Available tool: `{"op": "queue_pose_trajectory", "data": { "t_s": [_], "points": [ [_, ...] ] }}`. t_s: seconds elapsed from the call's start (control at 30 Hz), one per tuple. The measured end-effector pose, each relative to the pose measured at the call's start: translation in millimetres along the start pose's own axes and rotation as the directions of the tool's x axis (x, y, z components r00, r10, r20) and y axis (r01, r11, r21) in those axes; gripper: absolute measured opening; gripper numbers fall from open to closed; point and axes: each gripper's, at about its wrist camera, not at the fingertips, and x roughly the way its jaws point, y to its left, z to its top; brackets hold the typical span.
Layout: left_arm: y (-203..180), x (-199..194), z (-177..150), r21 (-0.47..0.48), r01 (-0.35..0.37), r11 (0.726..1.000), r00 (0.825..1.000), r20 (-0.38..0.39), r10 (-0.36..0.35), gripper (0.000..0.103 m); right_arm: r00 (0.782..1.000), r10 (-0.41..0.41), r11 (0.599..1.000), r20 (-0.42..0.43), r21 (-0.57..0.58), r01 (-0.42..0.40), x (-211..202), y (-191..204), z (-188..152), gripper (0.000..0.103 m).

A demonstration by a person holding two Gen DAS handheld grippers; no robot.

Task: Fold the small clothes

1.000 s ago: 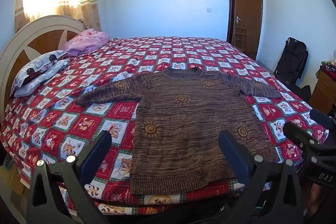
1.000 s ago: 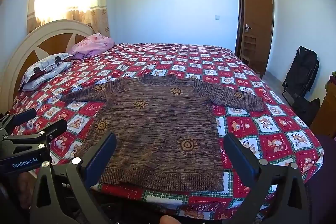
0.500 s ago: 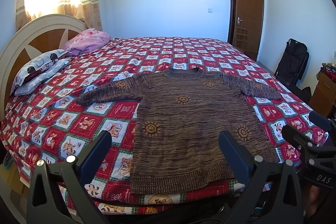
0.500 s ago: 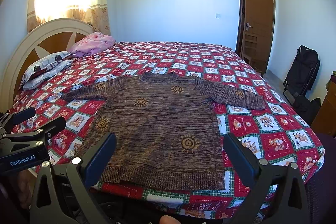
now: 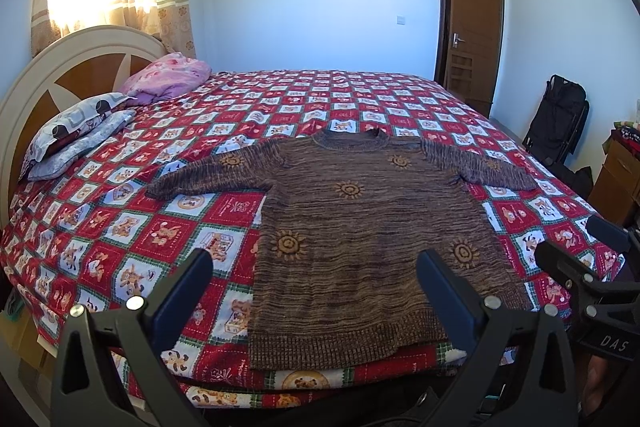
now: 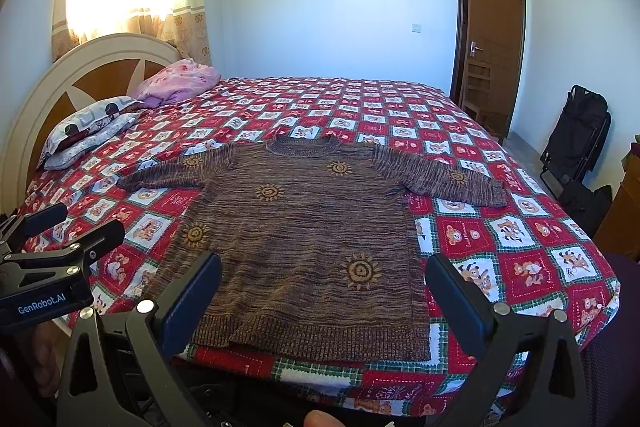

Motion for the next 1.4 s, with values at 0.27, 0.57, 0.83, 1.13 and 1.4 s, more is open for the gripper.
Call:
{"op": "queue_pose_trajectory", "data": {
  "t_s": [0.27,0.57,0.83,1.13,1.4],
  "points": [
    [1,0,-1,-0.006,0.000,1.000,1.000,0.001,0.000,0.103,1.000,0.003,1.000,-0.005,-0.005,-0.003,1,7,-9,0.102],
    [2,1,-2,-0.008,0.001,1.000,1.000,0.001,-0.001,0.103,1.000,0.003,1.000,-0.007,-0.004,-0.003,2,6,-8,0.102],
    [2,1,-3,-0.009,0.002,1.000,1.000,0.000,-0.002,0.103,1.000,0.003,1.000,-0.008,-0.004,-0.003,3,5,-6,0.102],
    [3,2,-2,-0.011,0.003,1.000,1.000,-0.001,-0.003,0.103,1.000,0.005,1.000,-0.012,-0.004,-0.005,3,7,-9,0.102],
    [3,2,-2,-0.013,0.004,1.000,1.000,-0.003,-0.004,0.103,1.000,0.005,1.000,-0.014,-0.003,-0.005,3,8,-10,0.102]
  ]
}}
